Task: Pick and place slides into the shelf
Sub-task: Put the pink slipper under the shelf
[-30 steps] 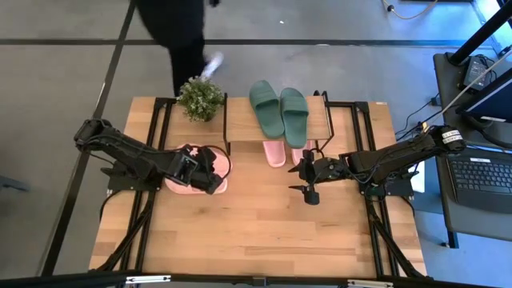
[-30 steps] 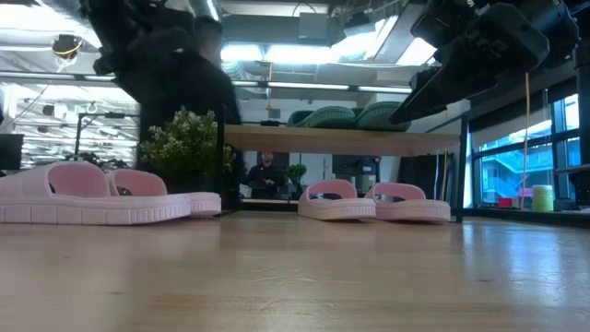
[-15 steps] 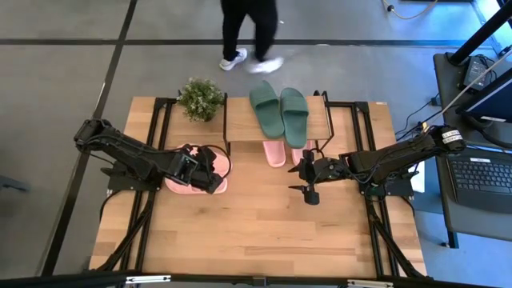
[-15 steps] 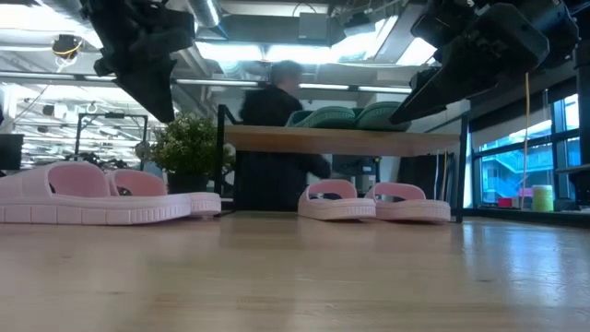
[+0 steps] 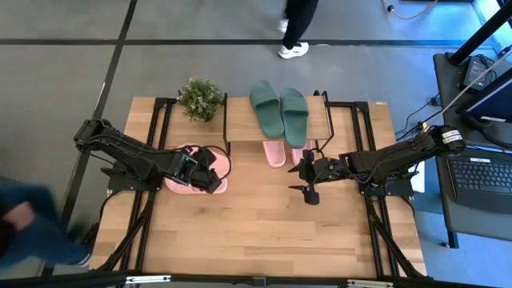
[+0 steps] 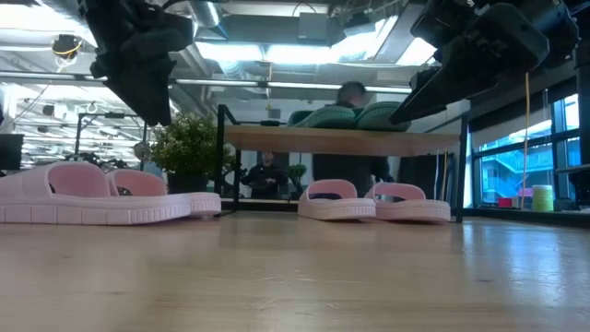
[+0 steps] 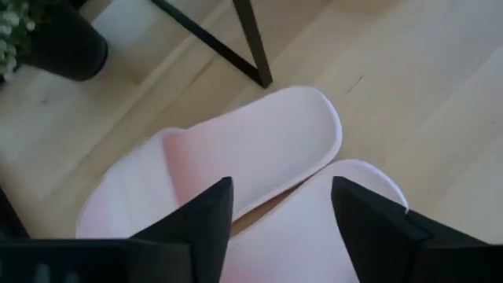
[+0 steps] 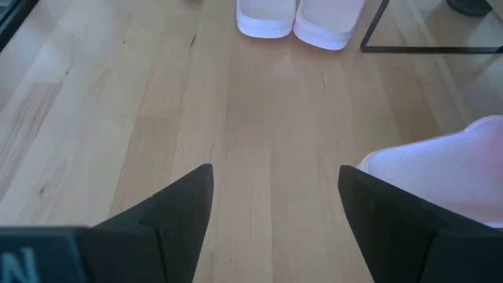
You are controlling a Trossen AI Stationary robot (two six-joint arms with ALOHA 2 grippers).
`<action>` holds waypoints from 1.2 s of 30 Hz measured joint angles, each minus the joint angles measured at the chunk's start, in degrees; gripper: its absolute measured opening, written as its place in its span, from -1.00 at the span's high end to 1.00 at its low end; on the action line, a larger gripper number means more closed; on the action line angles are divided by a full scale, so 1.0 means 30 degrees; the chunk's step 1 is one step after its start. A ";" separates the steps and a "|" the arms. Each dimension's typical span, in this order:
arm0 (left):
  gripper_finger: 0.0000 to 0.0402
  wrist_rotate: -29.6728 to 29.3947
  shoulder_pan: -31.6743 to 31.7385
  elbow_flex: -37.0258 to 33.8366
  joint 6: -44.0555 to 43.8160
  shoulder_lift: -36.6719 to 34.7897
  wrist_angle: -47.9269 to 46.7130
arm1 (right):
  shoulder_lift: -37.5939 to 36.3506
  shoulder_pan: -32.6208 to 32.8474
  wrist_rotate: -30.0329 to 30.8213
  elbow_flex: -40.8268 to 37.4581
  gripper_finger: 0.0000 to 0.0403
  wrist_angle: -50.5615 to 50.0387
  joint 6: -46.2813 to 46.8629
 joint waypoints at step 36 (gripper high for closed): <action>-0.08 0.0055 0.4527 0.0016 -0.1363 0.5488 -0.3177 | 0.0000 0.0007 0.0000 0.0000 -0.36 0.0539 -0.0430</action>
